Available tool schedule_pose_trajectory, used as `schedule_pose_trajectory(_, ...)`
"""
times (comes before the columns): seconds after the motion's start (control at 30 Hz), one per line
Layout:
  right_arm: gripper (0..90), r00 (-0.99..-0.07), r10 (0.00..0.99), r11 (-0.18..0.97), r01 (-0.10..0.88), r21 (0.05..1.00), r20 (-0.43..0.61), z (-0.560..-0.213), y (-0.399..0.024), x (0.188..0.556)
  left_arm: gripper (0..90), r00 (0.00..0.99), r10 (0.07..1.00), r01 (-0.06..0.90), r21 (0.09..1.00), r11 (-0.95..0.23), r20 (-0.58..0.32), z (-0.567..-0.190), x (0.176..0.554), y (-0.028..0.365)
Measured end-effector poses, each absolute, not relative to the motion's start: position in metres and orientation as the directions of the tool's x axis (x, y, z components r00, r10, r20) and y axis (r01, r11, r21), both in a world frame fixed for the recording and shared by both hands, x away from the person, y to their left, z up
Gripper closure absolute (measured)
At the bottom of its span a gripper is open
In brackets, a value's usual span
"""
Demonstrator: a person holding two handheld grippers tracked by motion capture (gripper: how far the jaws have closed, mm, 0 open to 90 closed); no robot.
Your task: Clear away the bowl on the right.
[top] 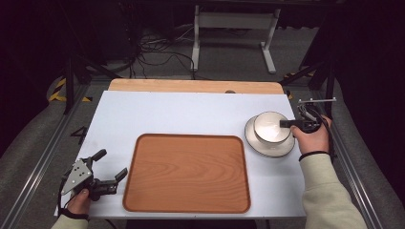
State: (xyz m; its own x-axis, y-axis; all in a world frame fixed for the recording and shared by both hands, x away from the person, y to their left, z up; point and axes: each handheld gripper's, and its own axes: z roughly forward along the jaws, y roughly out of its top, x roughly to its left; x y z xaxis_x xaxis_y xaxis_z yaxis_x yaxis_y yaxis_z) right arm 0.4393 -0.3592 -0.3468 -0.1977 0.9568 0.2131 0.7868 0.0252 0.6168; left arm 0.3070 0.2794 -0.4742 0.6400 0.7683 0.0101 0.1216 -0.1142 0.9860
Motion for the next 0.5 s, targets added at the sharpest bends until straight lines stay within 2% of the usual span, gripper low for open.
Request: schedule_pose_trajectory(0.5, 80.3, -0.225, 0.943, 0.012, 0.761, 0.649, 0.247, -0.320, -0.341, 0.426, 0.3, 0.639, 0.769, 0.121, 0.986, -0.113, 0.010, -0.474, 0.307, 0.279)
